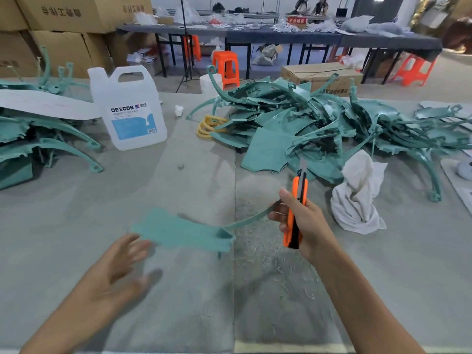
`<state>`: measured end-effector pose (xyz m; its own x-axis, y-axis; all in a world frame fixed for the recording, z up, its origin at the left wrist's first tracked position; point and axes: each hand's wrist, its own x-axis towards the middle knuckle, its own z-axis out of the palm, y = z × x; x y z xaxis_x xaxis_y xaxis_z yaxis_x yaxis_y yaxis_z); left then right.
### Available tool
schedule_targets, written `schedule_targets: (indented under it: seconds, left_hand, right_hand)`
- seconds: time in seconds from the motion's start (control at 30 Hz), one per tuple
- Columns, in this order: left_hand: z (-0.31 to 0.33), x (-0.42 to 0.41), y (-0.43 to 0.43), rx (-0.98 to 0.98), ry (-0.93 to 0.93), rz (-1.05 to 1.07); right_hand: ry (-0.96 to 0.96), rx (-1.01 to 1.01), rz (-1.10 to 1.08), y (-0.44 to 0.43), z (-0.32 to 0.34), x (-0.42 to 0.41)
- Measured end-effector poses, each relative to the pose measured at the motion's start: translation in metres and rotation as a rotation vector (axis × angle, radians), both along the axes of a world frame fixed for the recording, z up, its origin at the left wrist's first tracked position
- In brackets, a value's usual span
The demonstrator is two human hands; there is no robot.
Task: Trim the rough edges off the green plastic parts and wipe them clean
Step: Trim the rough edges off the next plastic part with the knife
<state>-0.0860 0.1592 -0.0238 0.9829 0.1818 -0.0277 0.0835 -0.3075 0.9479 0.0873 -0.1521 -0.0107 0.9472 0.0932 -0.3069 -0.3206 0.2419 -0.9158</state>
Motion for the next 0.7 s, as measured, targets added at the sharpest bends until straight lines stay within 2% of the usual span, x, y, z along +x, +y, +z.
schedule_targets:
  seconds: [0.03, 0.1, 0.23, 0.3, 0.37, 0.5, 0.53, 0.7]
  left_hand:
    - [-0.002, 0.003, -0.009, -0.017, 0.013, -0.054]
    - [-0.003, 0.016, -0.033, -0.186, -0.059, -0.084]
    - [0.007, 0.048, -0.076, -0.536, -0.200, -0.041]
    - [0.018, 0.059, -0.087, -0.513, -0.242, -0.062]
    - [0.029, 0.066, -0.089, -0.422, -0.274, -0.062]
    - [0.039, 0.078, -0.079, -0.139, -0.227, 0.051]
    - [0.040, 0.082, -0.077, -0.089, -0.208, 0.077]
    - [0.047, 0.100, -0.081, 0.005, -0.160, 0.162]
  right_hand:
    - [0.048, 0.049, -0.002, 0.004, -0.001, -0.002]
    - [0.119, 0.123, 0.020, 0.013, -0.003, -0.006]
    - [0.223, 0.110, 0.112, 0.035, -0.009, -0.020]
    - [0.228, 0.054, 0.163, 0.039, -0.010, -0.023]
    - [0.139, -0.125, 0.226, 0.034, -0.008, -0.023]
    - [-0.281, -0.823, 0.294, 0.005, -0.005, -0.024]
    - [-0.366, -0.940, 0.339, -0.001, -0.004, -0.026]
    - [-0.587, -1.218, 0.548, -0.002, -0.003, -0.037]
